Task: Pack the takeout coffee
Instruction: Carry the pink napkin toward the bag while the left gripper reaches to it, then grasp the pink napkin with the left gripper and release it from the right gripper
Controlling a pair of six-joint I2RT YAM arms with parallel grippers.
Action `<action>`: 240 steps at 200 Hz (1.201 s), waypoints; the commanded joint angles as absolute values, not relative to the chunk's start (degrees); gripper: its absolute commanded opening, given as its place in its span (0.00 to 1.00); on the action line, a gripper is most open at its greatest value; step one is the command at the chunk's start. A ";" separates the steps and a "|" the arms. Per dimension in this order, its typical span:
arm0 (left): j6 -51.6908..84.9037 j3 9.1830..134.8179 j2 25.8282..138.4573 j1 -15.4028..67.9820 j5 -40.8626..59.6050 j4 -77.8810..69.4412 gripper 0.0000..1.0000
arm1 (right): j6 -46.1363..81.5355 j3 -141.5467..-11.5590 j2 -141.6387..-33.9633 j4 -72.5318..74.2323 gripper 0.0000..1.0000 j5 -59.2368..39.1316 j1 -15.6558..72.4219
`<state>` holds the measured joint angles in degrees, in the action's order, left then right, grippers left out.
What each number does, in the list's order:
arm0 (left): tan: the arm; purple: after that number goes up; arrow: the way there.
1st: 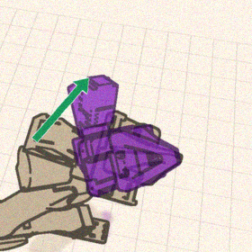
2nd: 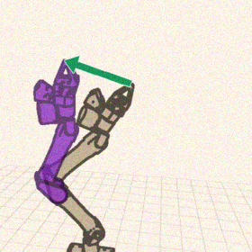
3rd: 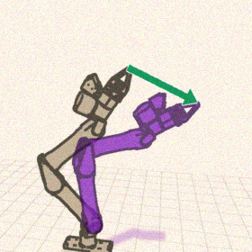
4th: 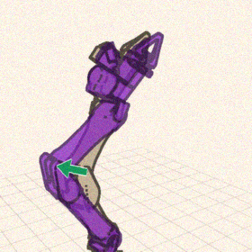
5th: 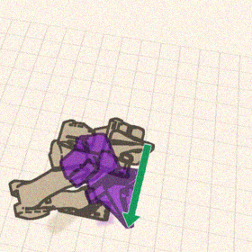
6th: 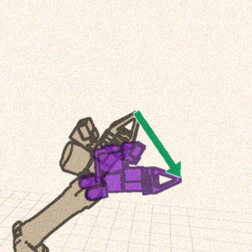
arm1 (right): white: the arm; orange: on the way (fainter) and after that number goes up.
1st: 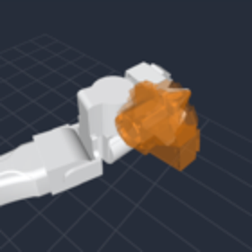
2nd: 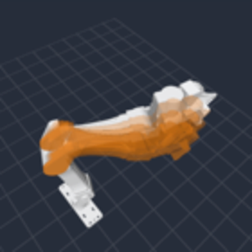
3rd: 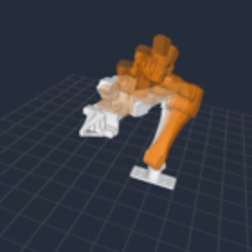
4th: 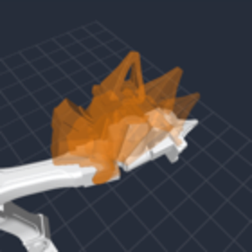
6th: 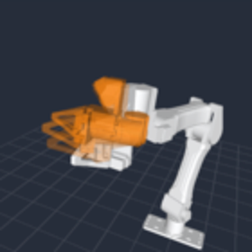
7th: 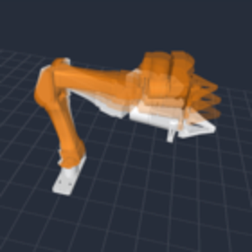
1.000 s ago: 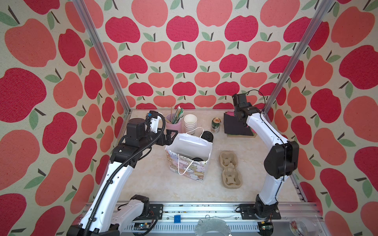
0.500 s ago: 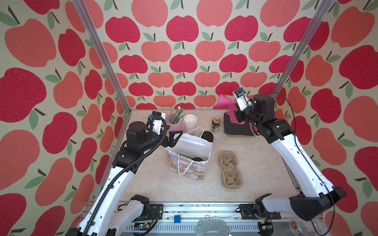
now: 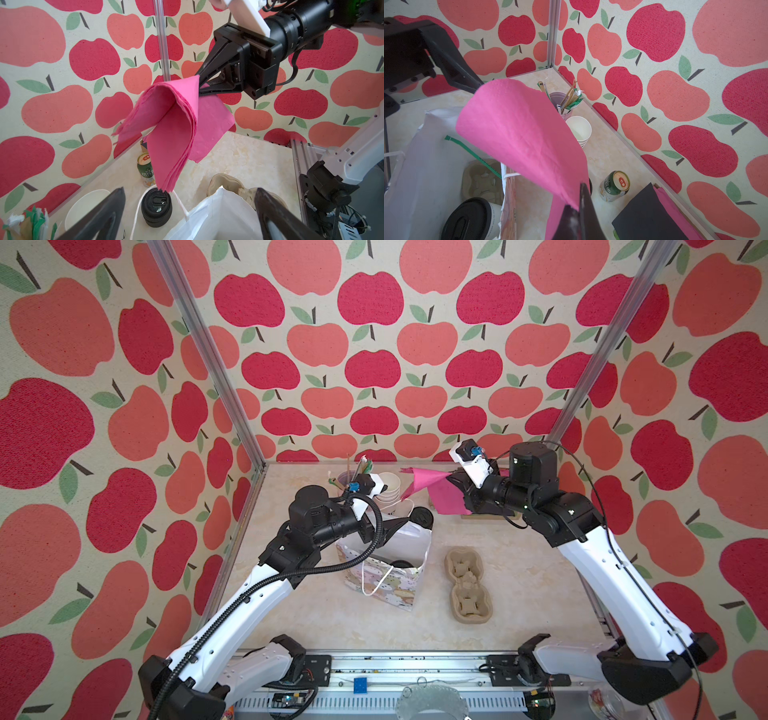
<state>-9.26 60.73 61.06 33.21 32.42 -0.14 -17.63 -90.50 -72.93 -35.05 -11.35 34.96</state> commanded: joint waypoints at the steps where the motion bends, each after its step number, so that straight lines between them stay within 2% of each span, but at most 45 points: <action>1: -17.20 63.32 61.74 34.64 28.93 -4.30 0.99 | -19.07 -90.36 -72.67 -37.61 0.00 -13.94 36.11; 59: -22.49 64.01 62.05 37.01 24.21 -7.24 0.99 | -19.34 -89.75 -72.16 -38.00 0.00 -13.97 37.36; 116: -24.31 66.71 65.58 37.17 26.65 -4.49 1.00 | -19.50 -89.30 -71.47 -38.58 0.00 -14.42 38.39; 177: -22.24 69.76 67.89 35.05 34.20 -0.81 0.75 | -19.86 -88.51 -70.41 -38.67 0.00 -14.44 38.94; 240: -21.05 71.44 69.25 33.32 39.46 1.97 0.42 | -19.82 -88.44 -69.88 -38.63 0.01 -15.13 39.02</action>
<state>-21.71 69.12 68.82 33.82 35.53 0.05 -19.09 -88.99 -71.20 -38.06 -13.72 38.63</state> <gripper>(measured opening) 0.482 0.050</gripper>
